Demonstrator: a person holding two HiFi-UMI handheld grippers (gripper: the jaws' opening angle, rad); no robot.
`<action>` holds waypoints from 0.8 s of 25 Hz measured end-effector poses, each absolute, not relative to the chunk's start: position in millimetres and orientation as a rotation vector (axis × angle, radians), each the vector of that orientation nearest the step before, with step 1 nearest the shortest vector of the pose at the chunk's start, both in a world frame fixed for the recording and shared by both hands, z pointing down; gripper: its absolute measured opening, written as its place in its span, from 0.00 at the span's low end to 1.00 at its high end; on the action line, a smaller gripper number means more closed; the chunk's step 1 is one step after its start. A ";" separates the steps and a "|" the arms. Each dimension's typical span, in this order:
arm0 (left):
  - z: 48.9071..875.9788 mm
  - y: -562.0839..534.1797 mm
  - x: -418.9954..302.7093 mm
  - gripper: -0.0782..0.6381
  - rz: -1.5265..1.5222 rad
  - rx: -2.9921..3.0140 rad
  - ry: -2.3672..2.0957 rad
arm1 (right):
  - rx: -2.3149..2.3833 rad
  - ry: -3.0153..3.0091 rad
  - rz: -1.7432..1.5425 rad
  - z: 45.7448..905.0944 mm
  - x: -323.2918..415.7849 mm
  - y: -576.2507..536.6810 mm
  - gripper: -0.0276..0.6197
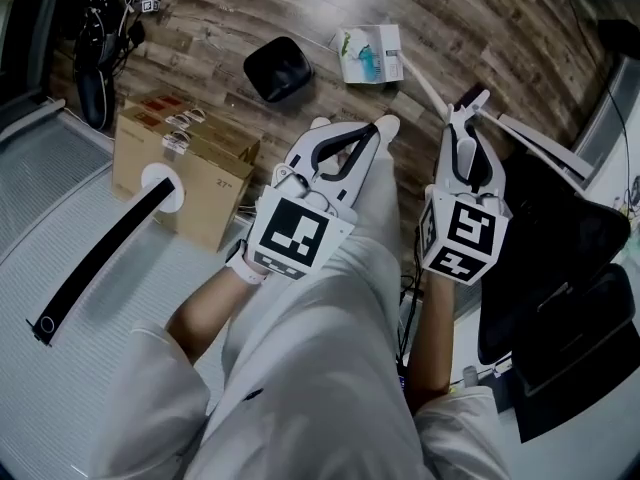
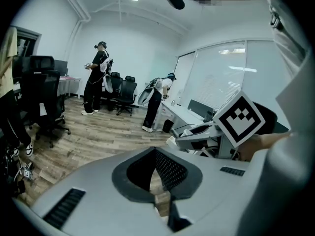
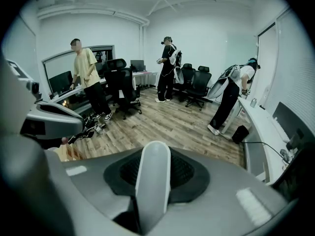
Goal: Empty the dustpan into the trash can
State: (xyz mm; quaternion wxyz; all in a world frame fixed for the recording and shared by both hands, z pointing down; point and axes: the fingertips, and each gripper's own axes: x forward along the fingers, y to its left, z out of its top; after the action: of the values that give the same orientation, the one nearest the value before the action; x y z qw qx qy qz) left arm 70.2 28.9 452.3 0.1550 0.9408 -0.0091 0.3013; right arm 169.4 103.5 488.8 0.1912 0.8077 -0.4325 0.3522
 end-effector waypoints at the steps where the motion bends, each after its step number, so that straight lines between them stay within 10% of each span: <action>1: 448.5 29.7 68.3 0.12 0.860 2.698 -0.029 | 2.277 -1.218 0.983 482.1 167.8 105.5 0.22; 20: 385.3 12.3 14.8 0.12 0.798 2.733 -0.186 | 2.325 -1.324 0.822 386.2 130.6 110.8 0.22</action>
State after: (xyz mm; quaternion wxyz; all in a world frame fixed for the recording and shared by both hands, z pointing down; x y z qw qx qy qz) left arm 14.8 12.3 385.3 0.1437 0.9479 -0.0644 0.2768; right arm 130.6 110.8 386.2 0.1704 0.8186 -0.4659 0.2894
